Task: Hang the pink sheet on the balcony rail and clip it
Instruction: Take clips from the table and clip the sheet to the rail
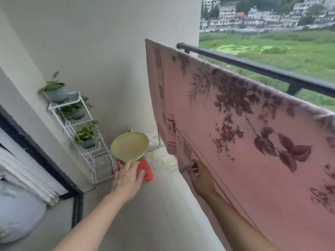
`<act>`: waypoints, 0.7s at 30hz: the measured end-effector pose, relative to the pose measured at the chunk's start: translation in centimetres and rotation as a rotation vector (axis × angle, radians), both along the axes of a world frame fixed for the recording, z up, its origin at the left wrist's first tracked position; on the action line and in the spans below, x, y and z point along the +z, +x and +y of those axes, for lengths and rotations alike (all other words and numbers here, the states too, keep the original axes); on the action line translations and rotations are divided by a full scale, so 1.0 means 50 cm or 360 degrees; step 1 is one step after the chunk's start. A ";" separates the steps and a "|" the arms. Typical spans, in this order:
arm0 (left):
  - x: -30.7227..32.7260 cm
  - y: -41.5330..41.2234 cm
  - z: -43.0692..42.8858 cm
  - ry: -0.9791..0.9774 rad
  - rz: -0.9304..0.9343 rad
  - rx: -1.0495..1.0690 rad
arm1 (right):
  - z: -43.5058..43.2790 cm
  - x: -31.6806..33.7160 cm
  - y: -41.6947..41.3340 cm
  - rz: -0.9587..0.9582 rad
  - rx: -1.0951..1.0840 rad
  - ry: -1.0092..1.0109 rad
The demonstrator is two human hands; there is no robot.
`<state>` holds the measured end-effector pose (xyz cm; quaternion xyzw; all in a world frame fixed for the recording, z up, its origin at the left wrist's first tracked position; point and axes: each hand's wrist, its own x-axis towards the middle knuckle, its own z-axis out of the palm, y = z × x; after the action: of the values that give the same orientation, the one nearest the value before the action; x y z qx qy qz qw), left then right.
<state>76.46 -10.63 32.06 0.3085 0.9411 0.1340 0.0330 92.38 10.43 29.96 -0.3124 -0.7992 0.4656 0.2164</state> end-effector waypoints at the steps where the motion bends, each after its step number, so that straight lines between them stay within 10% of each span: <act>1: 0.002 -0.038 0.005 0.0008 0.0008 0.0025 | 0.010 0.008 -0.048 -0.0006 0.0049 -0.0023; 21: -0.118 -0.987 0.309 -0.0189 -0.0360 -0.0169 | 0.288 -0.045 -0.899 -0.0240 -0.0152 -0.0020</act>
<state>27.12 4.84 26.15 0.3382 0.9200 0.1101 0.1643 47.45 24.83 27.69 -0.3855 -0.7946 0.4349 0.1756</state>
